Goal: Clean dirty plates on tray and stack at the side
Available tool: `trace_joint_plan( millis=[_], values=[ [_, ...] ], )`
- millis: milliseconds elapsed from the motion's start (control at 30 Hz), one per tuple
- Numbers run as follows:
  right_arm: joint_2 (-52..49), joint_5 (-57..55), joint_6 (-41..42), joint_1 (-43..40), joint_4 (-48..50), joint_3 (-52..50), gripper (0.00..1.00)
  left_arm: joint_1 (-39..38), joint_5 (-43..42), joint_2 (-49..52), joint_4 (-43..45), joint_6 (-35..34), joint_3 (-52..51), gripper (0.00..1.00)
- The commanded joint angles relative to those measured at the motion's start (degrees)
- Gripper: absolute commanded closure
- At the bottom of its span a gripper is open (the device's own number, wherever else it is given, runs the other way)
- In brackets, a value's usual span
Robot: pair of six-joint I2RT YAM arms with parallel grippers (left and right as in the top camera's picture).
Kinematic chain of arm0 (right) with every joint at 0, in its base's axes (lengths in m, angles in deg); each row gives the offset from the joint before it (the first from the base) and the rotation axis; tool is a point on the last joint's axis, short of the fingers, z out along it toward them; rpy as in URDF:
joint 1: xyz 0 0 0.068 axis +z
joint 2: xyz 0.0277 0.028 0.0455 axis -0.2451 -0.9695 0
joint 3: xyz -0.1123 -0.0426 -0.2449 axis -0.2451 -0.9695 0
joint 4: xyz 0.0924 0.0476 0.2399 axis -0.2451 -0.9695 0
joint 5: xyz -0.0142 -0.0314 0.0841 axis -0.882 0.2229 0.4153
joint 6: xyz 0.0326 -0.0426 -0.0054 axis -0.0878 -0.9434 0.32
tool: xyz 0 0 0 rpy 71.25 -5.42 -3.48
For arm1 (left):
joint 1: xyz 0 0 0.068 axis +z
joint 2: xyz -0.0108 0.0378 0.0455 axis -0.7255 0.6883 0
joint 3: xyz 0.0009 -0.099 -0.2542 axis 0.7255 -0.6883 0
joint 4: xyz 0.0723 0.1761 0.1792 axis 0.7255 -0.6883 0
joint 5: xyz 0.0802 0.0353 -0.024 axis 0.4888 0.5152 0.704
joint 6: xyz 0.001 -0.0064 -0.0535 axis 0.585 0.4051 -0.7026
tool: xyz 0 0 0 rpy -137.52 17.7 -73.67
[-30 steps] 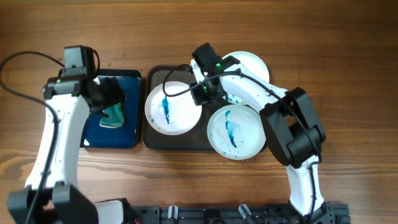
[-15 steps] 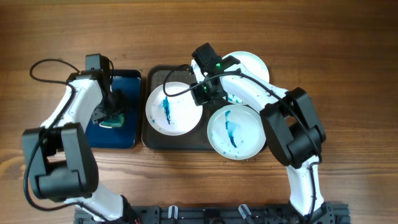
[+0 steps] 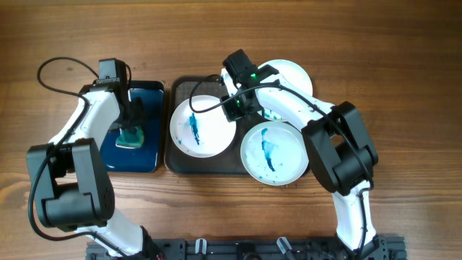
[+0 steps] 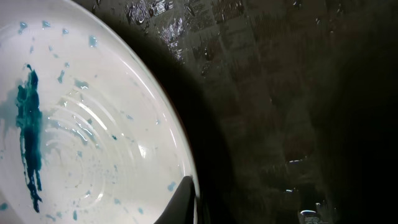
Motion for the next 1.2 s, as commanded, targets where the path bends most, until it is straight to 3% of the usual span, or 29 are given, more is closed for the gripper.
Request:
trace_joint_plan(
  millis=[0, 333, 467, 533, 733, 833, 1000, 1167],
  values=[
    [-1.97, -6.05, -1.20, -0.35, 0.26, -1.70, 0.94, 0.28, 0.79, 0.79, 0.87, 4.52, -0.24, 0.47],
    [-1.97, -6.08, -1.46, -0.39, 0.26, -1.70, 0.94, 0.28, 0.96, 4.07, 0.37, 5.35, -0.33, 0.53],
    [-1.97, -6.12, -2.80, -0.39, 0.28, -1.70, 0.94, 0.22, 0.74, 5.11, -1.90, 3.67, -0.33, 0.76],
    [-1.97, -6.10, -2.73, -0.39, 0.26, -1.70, 0.94, 0.22, 0.74, 5.11, -2.01, 1.70, -0.31, 0.96],
    [-1.95, -3.58, -2.56, -0.61, -0.92, -1.38, 0.95, 0.22, -0.59, 3.72, -6.99, -6.91, 3.63, 0.96],
    [-1.95, 0.13, -2.54, -1.55, -2.73, -0.52, 0.96, 0.22, -4.74, 1.88, -11.85, -7.23, 9.42, 0.96],
    [-1.95, 6.51, -2.08, -4.87, -3.56, 0.17, 0.96, -0.52, -14.88, -1.11, -17.07, -13.38, 18.25, 0.96],
    [-1.97, 6.88, -1.07, -6.95, -1.88, 0.17, 0.96, -8.15, -16.46, -0.39, -16.35, -20.22, 17.68, 0.96]
  ],
)
